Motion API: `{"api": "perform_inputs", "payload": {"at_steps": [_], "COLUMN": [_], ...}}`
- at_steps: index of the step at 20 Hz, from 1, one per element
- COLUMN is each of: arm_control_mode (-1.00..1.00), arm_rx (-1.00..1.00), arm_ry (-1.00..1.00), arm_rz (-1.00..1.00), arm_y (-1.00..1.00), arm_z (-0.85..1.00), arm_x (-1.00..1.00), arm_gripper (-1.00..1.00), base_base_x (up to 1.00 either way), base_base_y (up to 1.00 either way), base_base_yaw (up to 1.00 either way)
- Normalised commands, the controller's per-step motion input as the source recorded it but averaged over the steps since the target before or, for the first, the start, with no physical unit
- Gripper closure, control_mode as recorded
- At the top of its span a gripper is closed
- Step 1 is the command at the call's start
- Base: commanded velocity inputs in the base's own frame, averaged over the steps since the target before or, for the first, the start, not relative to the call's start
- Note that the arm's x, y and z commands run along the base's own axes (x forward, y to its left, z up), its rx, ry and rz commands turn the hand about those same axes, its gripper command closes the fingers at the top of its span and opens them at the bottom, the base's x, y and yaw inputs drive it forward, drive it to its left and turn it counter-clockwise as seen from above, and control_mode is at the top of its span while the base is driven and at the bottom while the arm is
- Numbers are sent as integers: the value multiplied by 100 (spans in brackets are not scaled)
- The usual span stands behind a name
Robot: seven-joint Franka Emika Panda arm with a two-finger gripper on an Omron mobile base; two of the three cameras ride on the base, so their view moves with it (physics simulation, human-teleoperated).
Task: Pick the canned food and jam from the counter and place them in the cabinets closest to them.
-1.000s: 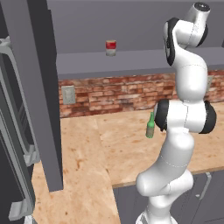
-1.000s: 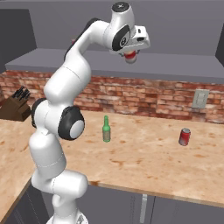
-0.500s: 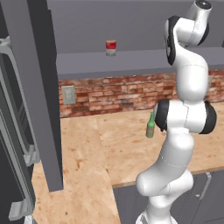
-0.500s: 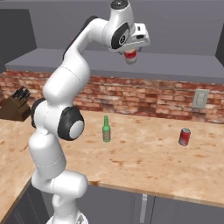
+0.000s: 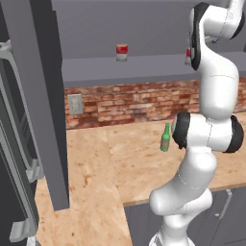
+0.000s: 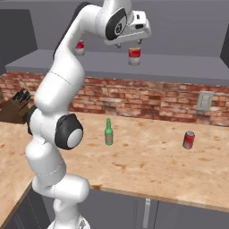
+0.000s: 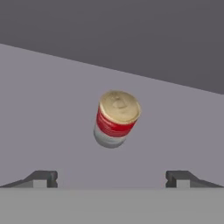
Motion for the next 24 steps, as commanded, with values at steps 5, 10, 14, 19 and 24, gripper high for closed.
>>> {"api": "perform_inputs", "payload": {"at_steps": [5, 10, 14, 19, 24], "arm_control_mode": [-100, -100, -100, -100, -100], "arm_rx": [1, 0, 0, -1, -7], "arm_ry": [1, 1, -2, -9, -11], "arm_rz": [0, 0, 0, 0, -2], "arm_y": [12, 26, 34, 43, 38], "arm_z": [48, 1, -42, -67, -95], "arm_x": [-94, -100, -100, -100, -77], "arm_gripper": [-100, -100, -100, -100, -100], "base_base_x": [0, 0, 0, 0, 0], "base_base_y": [0, 0, 0, 0, 0], "base_base_yaw": [0, 0, 0, 0, 0]}}
